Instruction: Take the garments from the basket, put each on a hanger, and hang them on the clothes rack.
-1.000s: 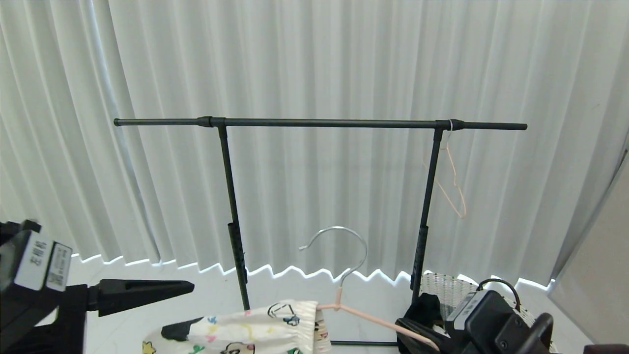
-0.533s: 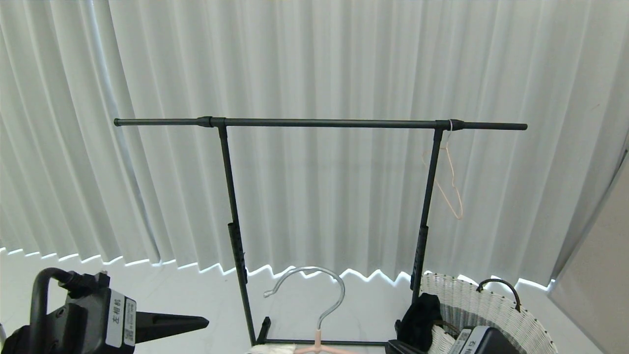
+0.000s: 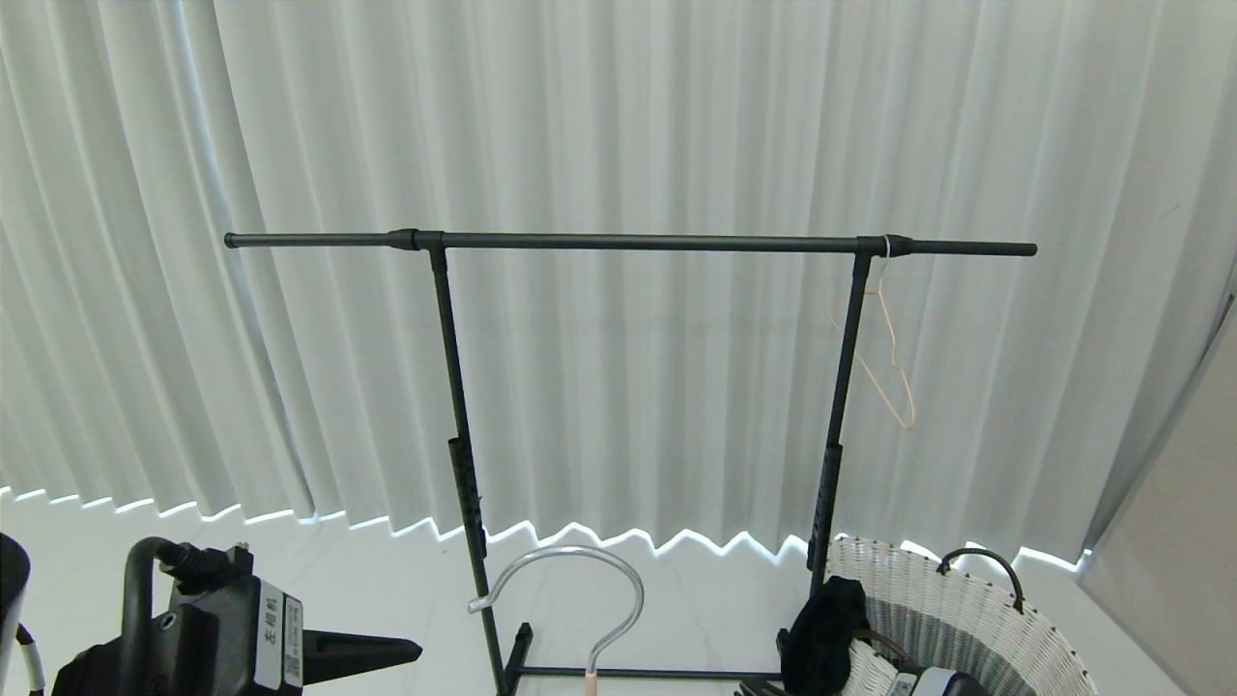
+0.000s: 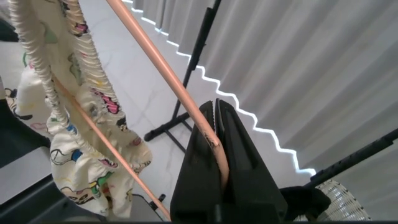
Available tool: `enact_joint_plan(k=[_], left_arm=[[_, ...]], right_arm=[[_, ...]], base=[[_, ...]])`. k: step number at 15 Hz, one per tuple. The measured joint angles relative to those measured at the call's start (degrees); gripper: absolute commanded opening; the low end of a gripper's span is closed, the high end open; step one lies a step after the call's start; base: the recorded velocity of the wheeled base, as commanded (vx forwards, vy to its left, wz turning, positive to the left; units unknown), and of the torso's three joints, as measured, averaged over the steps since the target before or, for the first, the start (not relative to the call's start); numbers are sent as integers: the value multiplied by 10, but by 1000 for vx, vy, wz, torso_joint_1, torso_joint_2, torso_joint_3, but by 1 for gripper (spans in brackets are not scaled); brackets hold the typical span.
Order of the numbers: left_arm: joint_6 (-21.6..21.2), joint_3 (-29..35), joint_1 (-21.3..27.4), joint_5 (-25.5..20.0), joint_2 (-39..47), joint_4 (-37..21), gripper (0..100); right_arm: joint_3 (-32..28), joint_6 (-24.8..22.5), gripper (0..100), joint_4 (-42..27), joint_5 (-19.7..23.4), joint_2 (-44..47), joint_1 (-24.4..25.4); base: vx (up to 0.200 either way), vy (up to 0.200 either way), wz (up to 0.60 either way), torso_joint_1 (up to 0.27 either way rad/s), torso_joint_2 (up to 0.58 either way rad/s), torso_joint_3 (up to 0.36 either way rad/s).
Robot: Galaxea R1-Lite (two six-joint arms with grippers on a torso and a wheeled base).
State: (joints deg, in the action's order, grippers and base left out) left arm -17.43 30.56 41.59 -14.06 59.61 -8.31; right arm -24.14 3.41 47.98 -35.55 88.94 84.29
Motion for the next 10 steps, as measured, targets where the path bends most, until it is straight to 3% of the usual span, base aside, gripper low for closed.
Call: enact_joint_plan(k=[7,8,10], left_arm=[[-24,-16,5,-10,-10,0,0],[-24,-16,6,-10,-11,0,0],[-24,-17,6,-7,-12,-1,0]], right_arm=[[0,-2,0,10,0,3,3],[0,-4,100,10,-1,4,3],[1,-4,100,11,-2,4,3]], base=[[0,0,0,0,0,0],[0,0,0,0,0,0],[0,0,0,0,0,0]])
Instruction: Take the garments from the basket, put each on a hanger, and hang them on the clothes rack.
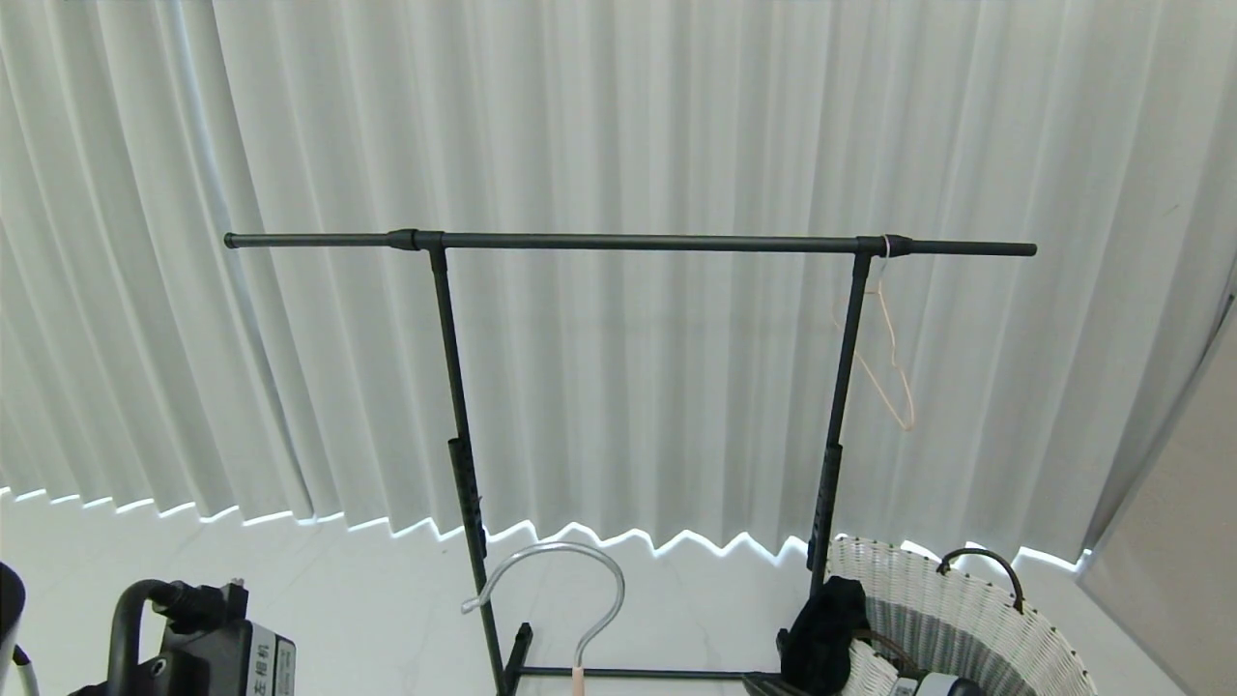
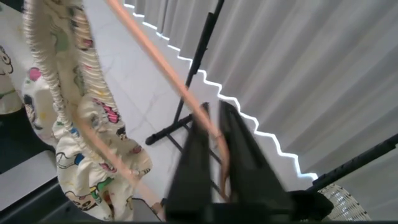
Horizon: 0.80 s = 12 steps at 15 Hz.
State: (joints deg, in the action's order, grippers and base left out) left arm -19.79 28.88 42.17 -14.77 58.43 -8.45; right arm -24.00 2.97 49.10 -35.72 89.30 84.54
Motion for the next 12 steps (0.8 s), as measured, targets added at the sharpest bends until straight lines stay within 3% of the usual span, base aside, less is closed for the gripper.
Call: enact_joint_plan(k=[3,5,8,12], left_arm=[[0,-2,-6,29,0,0,0],[1,-9,-20,93,-1,1,0],[3,-15,-68,118,-5,11,0],[3,-17,-129,119,-8,123,0]], right_arm=[[2,-5,100,-2,-2,-1,0],[8,-5,100,-3,-2,-2,-6],[23,-1,100,-4,-2,-5,-13],[23,39,100,-4,10,-2,-29]], base=[[0,0,0,0,0,0],[0,0,0,0,0,0],[0,0,0,0,0,0],[0,0,0,0,0,0]])
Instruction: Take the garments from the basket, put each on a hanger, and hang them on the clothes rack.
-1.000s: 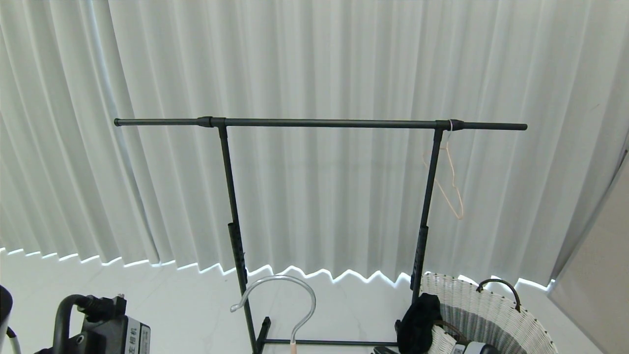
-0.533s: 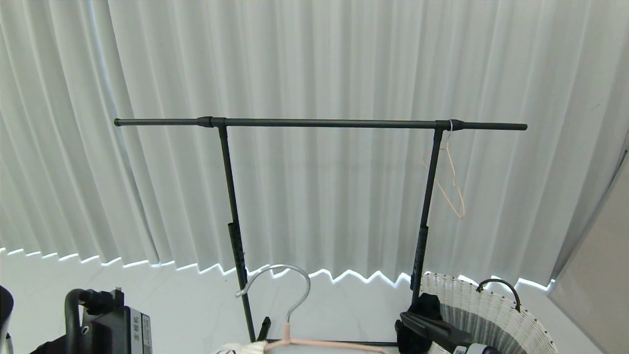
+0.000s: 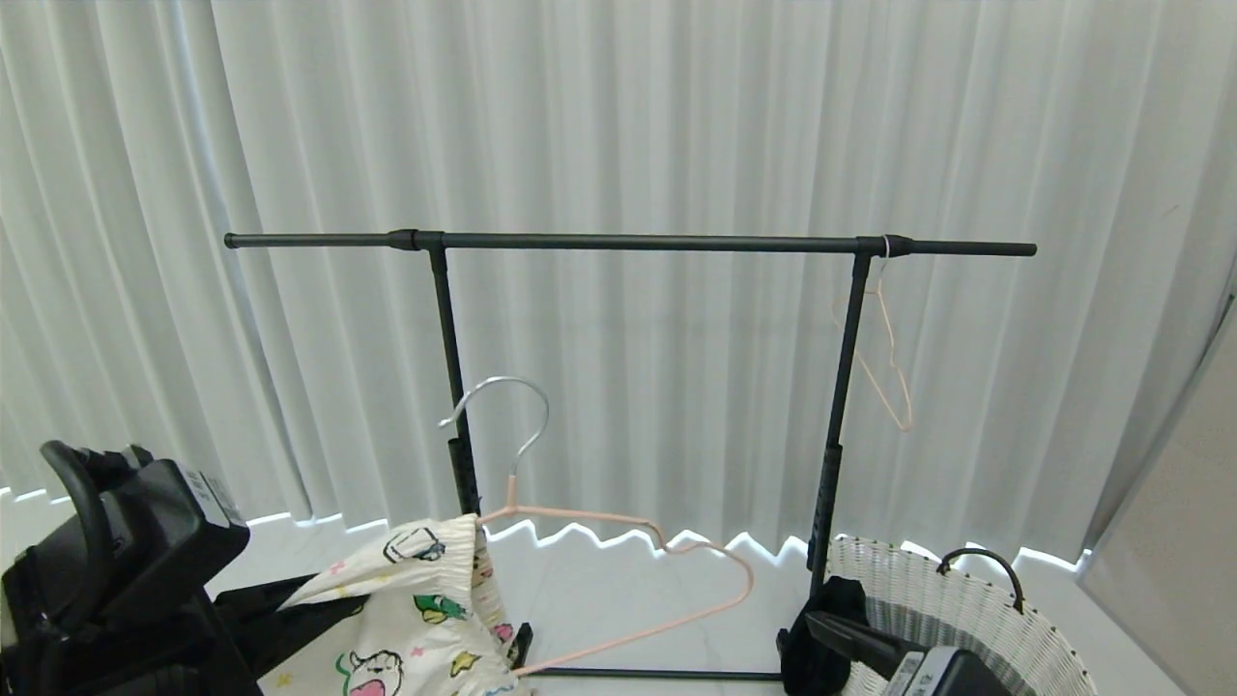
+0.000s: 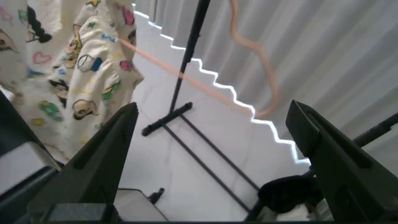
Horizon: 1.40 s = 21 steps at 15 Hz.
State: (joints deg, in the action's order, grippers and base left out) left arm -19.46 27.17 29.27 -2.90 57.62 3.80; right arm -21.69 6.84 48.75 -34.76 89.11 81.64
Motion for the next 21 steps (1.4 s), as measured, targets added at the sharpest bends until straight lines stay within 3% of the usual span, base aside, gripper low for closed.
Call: enact_joint_plan(k=[4,7,13,17,21], left_arm=[[0,3,-6,0,-5,43,0],[2,4,-6,-3,-8,127,0],[0,24,-4,-31,-36,134,0],[2,25,-3,-31,-43,134,0],[3,25,-4,-31,-43,134,0]], right_arm=[[-36,51,100,-3,12,25,-28],[-85,75,100,-4,27,66,-50],[-200,90,100,-12,31,139,-122],[-222,91,100,-17,31,167,-106],[-224,94,100,-17,31,174,-54]], base=[[0,0,0,0,0,0],[0,0,0,0,0,0],[0,0,0,0,0,0],[0,0,0,0,0,0],[0,0,0,0,0,0]])
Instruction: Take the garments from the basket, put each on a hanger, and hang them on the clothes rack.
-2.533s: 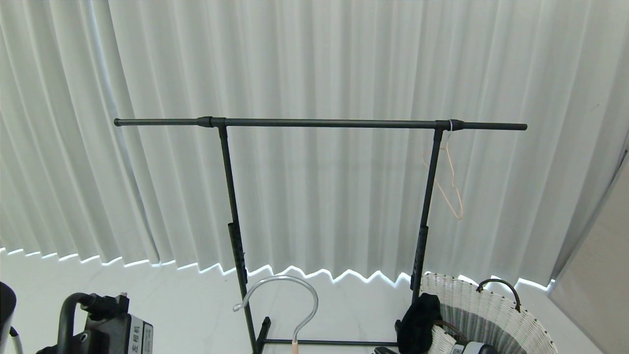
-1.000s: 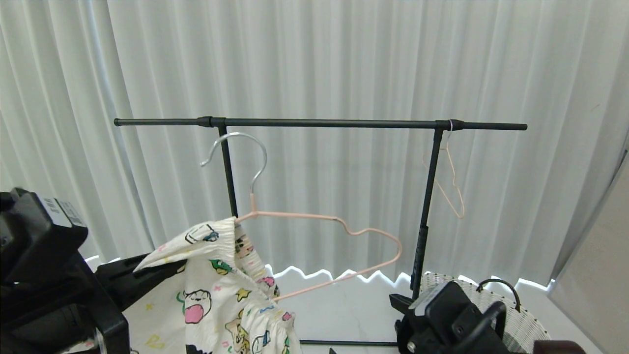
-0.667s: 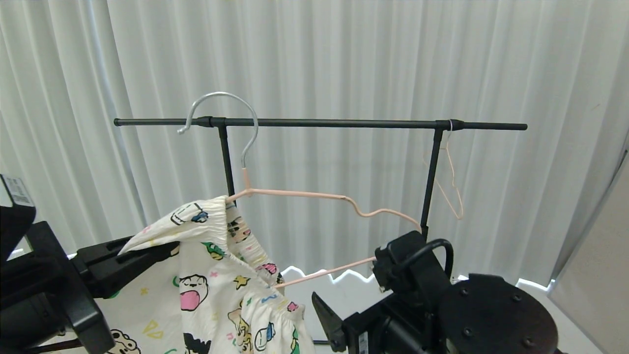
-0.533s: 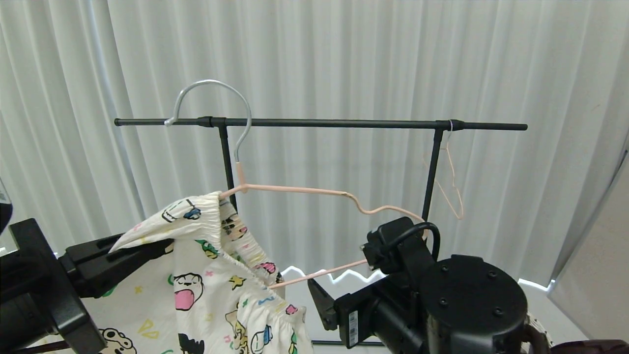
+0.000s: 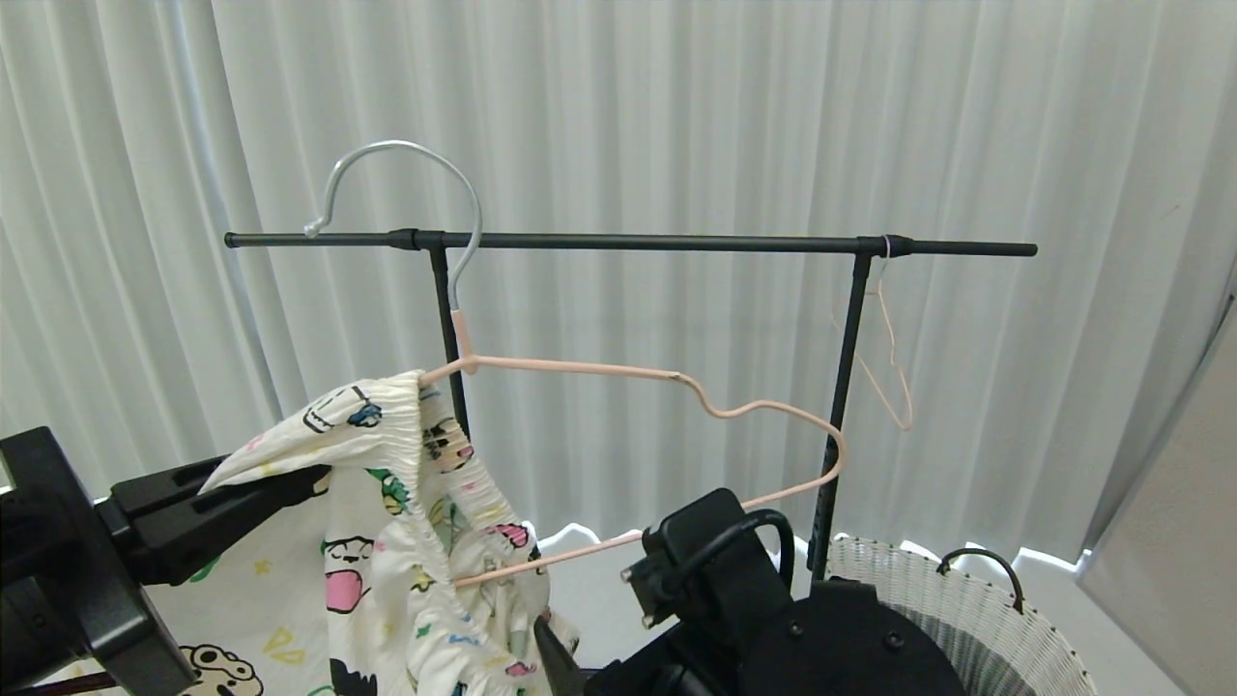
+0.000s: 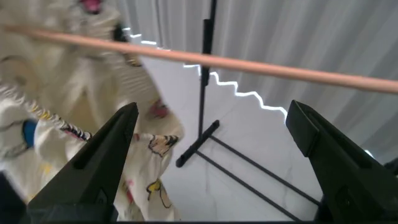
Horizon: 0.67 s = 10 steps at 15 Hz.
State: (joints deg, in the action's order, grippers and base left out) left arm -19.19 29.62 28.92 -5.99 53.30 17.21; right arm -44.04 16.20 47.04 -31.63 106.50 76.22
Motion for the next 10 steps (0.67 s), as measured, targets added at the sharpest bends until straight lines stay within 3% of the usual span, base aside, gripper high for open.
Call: enact_joint_plan(k=[3,6,10], left_arm=[[0,-1,0,0,2,0,0],[0,0,0,0,1,4,0],[0,4,0,0,0,31,0]], right_arm=[[0,0,100,-1,-1,1,44],[2,3,100,-22,-1,1,53],[2,88,100,-102,0,2,39]], base=[[0,0,0,0,0,0],[0,0,0,0,0,0],[0,0,0,0,0,0]])
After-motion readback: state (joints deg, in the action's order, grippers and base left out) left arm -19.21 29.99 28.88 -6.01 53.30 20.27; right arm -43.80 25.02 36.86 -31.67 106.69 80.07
